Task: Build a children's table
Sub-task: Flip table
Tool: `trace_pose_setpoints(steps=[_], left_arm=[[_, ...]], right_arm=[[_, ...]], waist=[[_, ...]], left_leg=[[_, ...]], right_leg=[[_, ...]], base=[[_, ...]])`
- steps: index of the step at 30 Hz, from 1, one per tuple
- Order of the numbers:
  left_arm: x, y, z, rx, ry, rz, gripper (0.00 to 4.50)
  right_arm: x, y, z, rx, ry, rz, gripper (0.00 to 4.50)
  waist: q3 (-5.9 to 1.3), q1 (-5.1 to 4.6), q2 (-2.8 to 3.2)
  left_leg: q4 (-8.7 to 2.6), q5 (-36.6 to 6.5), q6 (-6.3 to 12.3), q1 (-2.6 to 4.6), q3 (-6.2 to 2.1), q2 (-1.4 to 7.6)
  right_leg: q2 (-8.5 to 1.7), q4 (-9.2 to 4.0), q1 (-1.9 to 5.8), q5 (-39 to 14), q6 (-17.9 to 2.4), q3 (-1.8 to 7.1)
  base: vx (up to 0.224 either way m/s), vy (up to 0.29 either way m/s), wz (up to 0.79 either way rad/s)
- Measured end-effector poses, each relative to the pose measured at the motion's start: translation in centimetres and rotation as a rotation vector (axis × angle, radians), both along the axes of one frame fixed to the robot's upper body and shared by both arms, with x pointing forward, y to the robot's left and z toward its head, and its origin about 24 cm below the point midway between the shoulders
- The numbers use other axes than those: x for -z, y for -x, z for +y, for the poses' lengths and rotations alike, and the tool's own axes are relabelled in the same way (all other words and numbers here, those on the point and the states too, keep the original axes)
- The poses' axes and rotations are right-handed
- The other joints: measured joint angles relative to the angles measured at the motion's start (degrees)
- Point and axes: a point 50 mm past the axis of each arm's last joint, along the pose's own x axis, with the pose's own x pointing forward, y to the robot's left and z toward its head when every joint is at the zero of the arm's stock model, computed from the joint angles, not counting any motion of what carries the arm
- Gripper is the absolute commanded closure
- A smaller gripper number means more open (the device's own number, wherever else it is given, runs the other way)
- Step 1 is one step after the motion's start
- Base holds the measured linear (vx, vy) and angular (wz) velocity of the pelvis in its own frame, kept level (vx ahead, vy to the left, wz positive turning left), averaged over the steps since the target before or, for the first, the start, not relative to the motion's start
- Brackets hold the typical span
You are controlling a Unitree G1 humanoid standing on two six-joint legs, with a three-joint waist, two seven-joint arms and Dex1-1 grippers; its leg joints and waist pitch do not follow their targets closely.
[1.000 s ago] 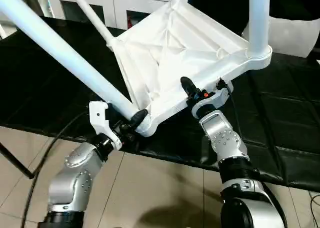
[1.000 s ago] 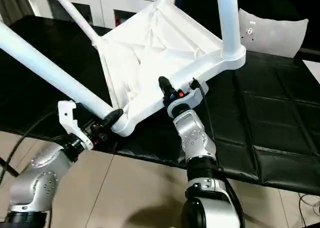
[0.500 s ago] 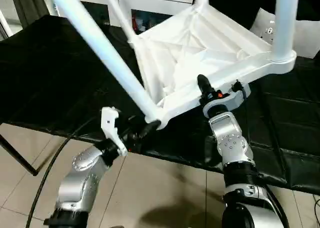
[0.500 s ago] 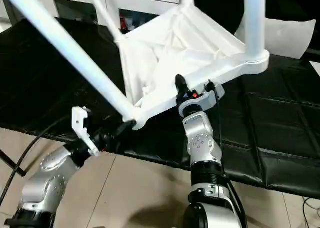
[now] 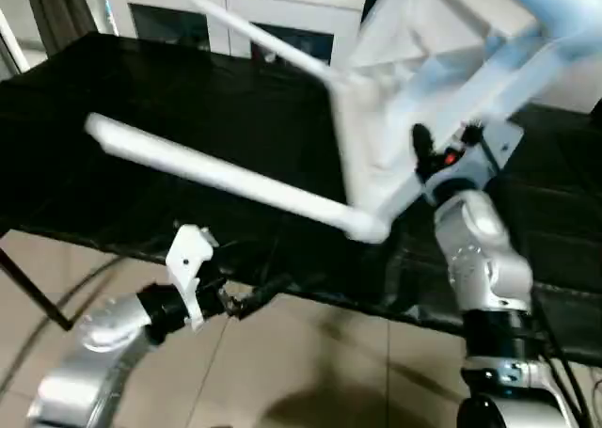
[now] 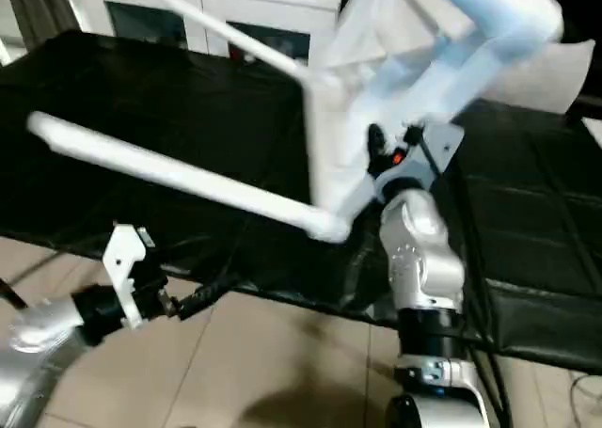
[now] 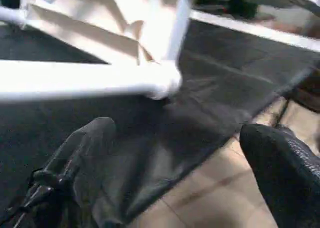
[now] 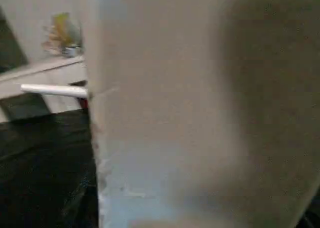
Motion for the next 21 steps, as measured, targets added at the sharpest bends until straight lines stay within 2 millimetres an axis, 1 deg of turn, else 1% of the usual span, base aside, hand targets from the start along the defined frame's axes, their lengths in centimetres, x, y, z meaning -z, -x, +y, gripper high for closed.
trace_pose_setpoints(steps=[4, 8, 13, 15, 19, 20, 21], left_arm=[[-1.9, 0.1, -0.2, 0.071, -0.045, -0.021, 0.00], [-5.4, -0.9, -0.9, 0.121, -0.084, -0.145, 0.00], [-8.5, -1.8, -1.7, 0.136, -0.108, -0.268, 0.00], [-10.4, -2.5, -1.8, 0.117, -0.138, -0.360, 0.00], [-13.5, -3.6, -1.7, 0.054, -0.211, -0.536, 0.00], [-14.4, -4.0, -1.6, 0.030, -0.245, -0.602, 0.00], [-15.3, -4.2, -1.6, 0.012, -0.271, -0.661, 0.00]], right_arm=[[-0.3, 0.4, -0.9, 0.073, 0.017, 0.048, 2.56], [-0.9, 0.6, -1.3, 0.116, 0.097, 0.096, 2.56], [-1.4, 0.3, -1.5, 0.089, 0.172, 0.140, 2.56], [-1.6, 0.1, -1.6, 0.055, 0.208, 0.161, 2.56], [-1.9, -0.3, -1.1, -0.016, 0.285, 0.189, 2.56], [-2.0, -0.5, -0.9, -0.039, 0.303, 0.196, 2.21], [-2.1, -0.6, -0.7, -0.053, 0.306, 0.198, 2.21]], waist=[[0.00, 0.02, 0.01], [0.01, -0.16, -0.06], [0.06, -0.46, -0.30], [0.13, -0.51, -0.67], [0.17, -1.21, -1.47], [0.16, -1.48, -1.70], [0.13, -1.74, -1.85]], left_leg=[[0.00, 0.28, 0.07, 0.08, 0.04, -0.01], [0.00, 0.58, 0.02, -0.09, 0.04, -0.02], [-0.03, 0.81, -0.01, -0.08, 0.01, -0.02], [-0.03, 0.92, -0.06, -0.10, -0.05, -0.02], [-0.02, 0.98, -0.15, -0.16, -0.11, -0.01], [-0.01, 0.98, -0.15, -0.22, -0.13, -0.02], [-0.01, 0.99, -0.17, -0.25, -0.14, -0.01]], right_leg=[[0.00, 0.16, 0.01, 0.03, 0.03, 0.20], [0.00, 0.45, 0.08, 0.03, 0.03, 0.32], [0.02, 0.46, 0.13, 0.03, 0.06, 0.28], [0.04, 0.46, 0.12, 0.05, 0.09, 0.26], [0.05, 0.40, 0.12, 0.08, 0.14, 0.22], [0.05, 0.38, 0.12, 0.09, 0.15, 0.21], [0.05, 0.36, 0.10, 0.11, 0.18, 0.20]], base=[[0.000, 0.000, 0.00], [0.000, 0.000, 0.00], [0.000, 0.000, 0.00], [0.000, 0.000, 0.00], [0.000, 0.000, 0.00], [0.000, 0.000, 0.00], [0.000, 0.000, 0.00]])
